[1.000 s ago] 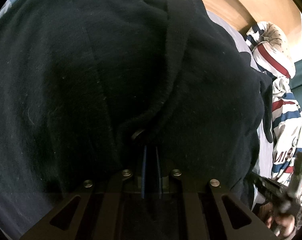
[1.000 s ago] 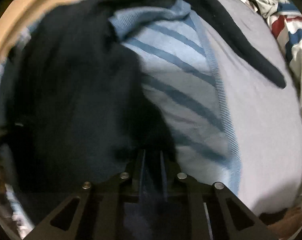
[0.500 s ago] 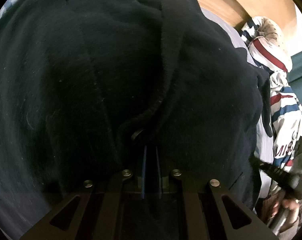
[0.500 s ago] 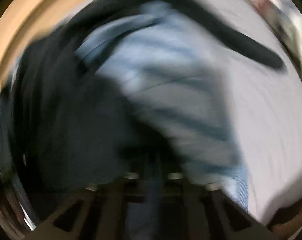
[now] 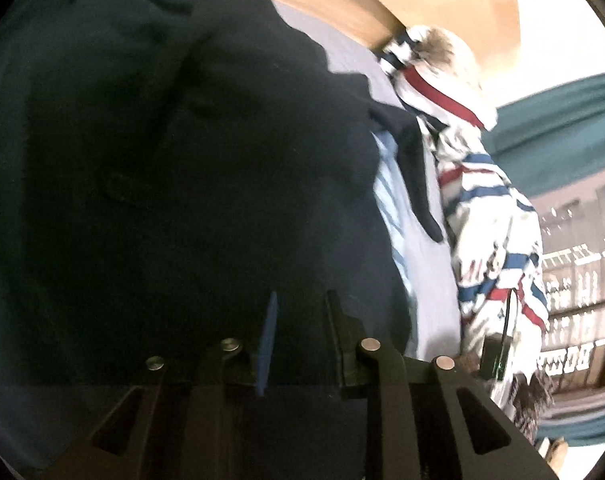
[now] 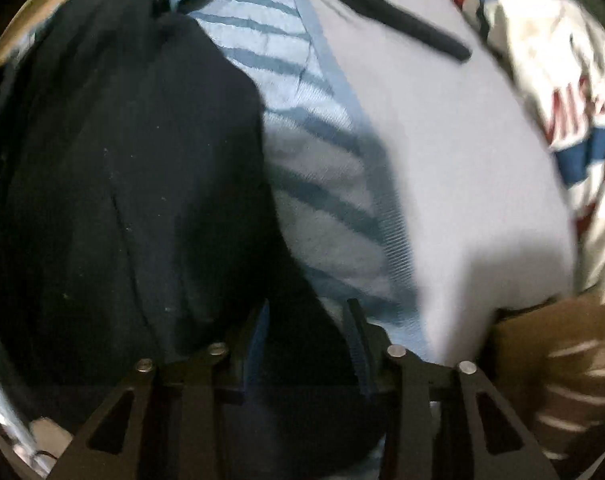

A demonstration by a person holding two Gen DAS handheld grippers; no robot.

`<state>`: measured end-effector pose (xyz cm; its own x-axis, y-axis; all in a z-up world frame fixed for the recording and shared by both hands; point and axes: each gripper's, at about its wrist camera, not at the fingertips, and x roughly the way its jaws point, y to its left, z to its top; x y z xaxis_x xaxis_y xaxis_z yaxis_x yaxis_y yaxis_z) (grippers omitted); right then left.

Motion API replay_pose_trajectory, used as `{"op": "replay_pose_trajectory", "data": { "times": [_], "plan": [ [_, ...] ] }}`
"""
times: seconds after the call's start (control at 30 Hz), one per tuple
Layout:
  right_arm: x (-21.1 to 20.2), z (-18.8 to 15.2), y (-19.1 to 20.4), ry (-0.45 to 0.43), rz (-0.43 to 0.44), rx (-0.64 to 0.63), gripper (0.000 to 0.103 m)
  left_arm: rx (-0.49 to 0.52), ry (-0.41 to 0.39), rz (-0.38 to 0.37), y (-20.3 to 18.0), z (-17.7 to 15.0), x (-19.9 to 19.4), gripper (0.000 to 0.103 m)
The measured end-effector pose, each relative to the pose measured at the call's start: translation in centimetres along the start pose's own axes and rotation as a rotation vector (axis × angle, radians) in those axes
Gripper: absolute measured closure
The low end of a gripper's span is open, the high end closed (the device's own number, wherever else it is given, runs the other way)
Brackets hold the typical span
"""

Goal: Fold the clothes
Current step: 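Grasp the garment side with the right tool and fold it toward the left tool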

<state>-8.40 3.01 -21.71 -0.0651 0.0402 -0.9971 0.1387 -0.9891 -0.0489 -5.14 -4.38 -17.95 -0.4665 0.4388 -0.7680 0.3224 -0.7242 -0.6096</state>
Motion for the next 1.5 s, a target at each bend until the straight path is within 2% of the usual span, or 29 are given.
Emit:
{"op": "replay_pose_trajectory", "data": {
  "times": [0.03,0.07,0.13,0.17,0.2,0.23,0.27,0.3,0.33,0.4,0.43,0.5,0.53,0.6,0.63,0.7,0.73,0.8,0.83,0.93,1.03,1.17,1.27,1.3,1.33,1.37,1.43,1.47,1.5],
  "plan": [
    [0.0,0.0,-0.5,0.008,0.024,0.022,0.097,-0.007,0.010,0.016,-1.7,1.4,1.6,0.078],
    [-0.1,0.0,-1.1,0.017,0.020,0.041,0.097,-0.025,0.014,0.039,-0.7,0.3,0.7,0.078],
    [-0.2,-0.1,-3.2,0.029,-0.125,0.090,0.103,-0.087,0.010,0.079,2.5,-2.4,-2.6,0.078],
    [-0.3,-0.2,-4.0,0.033,-0.172,0.111,0.102,-0.117,0.006,0.091,3.6,-3.1,-3.1,0.079],
    [-0.5,-0.3,-4.1,0.046,-0.159,0.112,0.102,-0.139,0.006,0.101,5.1,-3.6,-4.4,0.079],
    [-0.9,-0.5,-3.9,0.049,-0.143,0.106,0.101,-0.150,0.011,0.105,5.8,-3.8,-4.8,0.079],
    [-1.8,-0.5,-2.9,0.024,-0.122,0.081,0.094,-0.161,0.015,0.111,6.4,-4.0,-5.0,0.079],
    [-2.9,-0.4,-1.6,-0.018,-0.110,0.051,0.083,-0.171,0.013,0.117,6.6,-4.0,-4.9,0.079],
    [-3.8,-0.3,-0.4,-0.055,-0.094,0.020,0.060,-0.183,0.009,0.122,6.9,-4.2,-5.0,0.079],
    [-4.5,0.0,1.9,-0.099,-0.029,-0.045,0.071,-0.216,-0.013,0.123,7.7,-4.7,-6.0,0.079],
    [-4.0,0.1,2.7,-0.076,0.005,-0.073,0.072,-0.233,-0.024,0.124,8.2,-5.0,-6.5,0.078],
    [-1.8,0.2,2.9,0.002,-0.012,-0.074,0.072,-0.276,-0.069,0.112,9.2,-5.6,-7.9,0.079],
    [-0.6,0.1,1.8,0.034,-0.041,-0.011,0.065,-0.296,-0.099,0.102,9.7,-5.9,-8.7,0.079],
    [-0.9,0.2,0.1,0.039,0.011,0.126,0.064,-0.316,-0.164,0.082,10.8,-6.4,-10.6,0.078],
    [-1.8,0.5,0.4,0.038,0.018,0.134,0.062,-0.337,-0.193,0.078,11.3,-6.5,-11.2,0.078],
    [-3.4,1.4,2.5,-0.010,0.036,0.044,0.060,-0.376,-0.246,0.069,12.4,-6.7,-12.5,0.076],
    [-4.2,1.8,3.7,-0.035,0.054,-0.005,0.057,-0.393,-0.257,0.068,12.9,-6.9,-12.8,0.067],
    [-5.3,3.0,7.1,-0.085,0.138,-0.117,0.056,-0.422,-0.278,0.067,13.8,-7.4,-13.6,0.057],
    [-5.5,3.6,9.0,-0.096,0.182,-0.175,0.056,-0.427,-0.283,0.070,13.9,-7.8,-13.9,0.057],
    [-5.6,5.3,14.0,-0.111,0.270,-0.309,0.058,-0.367,-0.299,0.081,13.3,-6.2,-14.3,0.057],
    [-5.9,7.4,17.7,-0.133,0.305,-0.359,0.057,-0.193,-0.276,0.127,10.7,-2.2,-13.6,0.057],
    [-6.7,8.5,17.9,-0.139,0.378,-0.296,0.054,0.034,-0.153,0.273,6.4,3.5,-8.9,0.053],
    [-8.3,7.3,17.1,-0.130,0.359,-0.272,0.050,0.101,-0.112,0.327,4.8,6.2,-4.6,0.053],
    [-7.9,7.4,16.4,-0.123,0.349,-0.265,0.049,0.099,-0.105,0.331,4.7,6.9,-3.4,0.054],
    [-6.9,7.8,15.3,-0.113,0.345,-0.253,0.049,0.091,-0.108,0.335,4.8,7.3,-2.8,0.080],
    [-6.3,8.2,14.4,-0.102,0.348,-0.236,0.049,0.086,-0.121,0.345,5.0,7.7,-2.3,0.102],
    [-5.3,8.8,12.7,-0.082,0.356,-0.204,0.049,0.050,-0.184,0.411,6.0,8.6,-2.6,0.100],
    [-5.2,9.0,12.3,-0.078,0.363,-0.193,0.049,0.012,-0.210,0.421,7.0,9.2,-3.1,0.100],
    [-5.2,9.3,12.0,-0.076,0.370,-0.188,0.049,-0.034,-0.213,0.391,8.1,9.8,-3.5,0.100]
  ]
}}
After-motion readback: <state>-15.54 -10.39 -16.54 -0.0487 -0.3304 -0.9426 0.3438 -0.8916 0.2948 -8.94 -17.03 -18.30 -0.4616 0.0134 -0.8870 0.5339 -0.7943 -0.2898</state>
